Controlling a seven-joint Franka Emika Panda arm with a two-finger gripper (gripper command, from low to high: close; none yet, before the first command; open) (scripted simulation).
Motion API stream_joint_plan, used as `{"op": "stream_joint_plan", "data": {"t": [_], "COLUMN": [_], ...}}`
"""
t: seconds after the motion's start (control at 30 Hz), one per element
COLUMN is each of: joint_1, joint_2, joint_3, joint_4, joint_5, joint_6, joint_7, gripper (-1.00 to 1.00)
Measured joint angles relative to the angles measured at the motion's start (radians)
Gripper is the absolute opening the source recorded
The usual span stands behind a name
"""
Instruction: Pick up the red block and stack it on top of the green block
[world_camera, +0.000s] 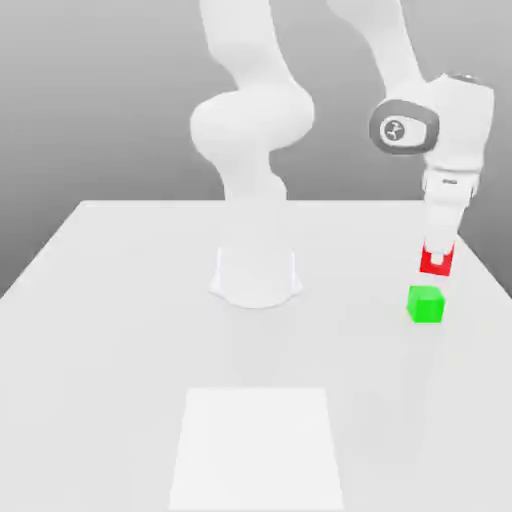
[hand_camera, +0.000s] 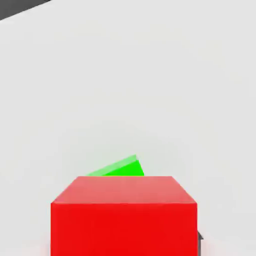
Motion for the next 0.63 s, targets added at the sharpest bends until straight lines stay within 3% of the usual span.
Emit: {"op": "stream_joint_plan", "data": {"t": [0.63], "joint_1": [-0.106], "joint_2": [0.215], "joint_3": [0.031], "joint_4": [-0.001], "joint_5": [-0.256], "joint_6": [0.189], "joint_7": [0.177], "gripper": [-1.00]}}
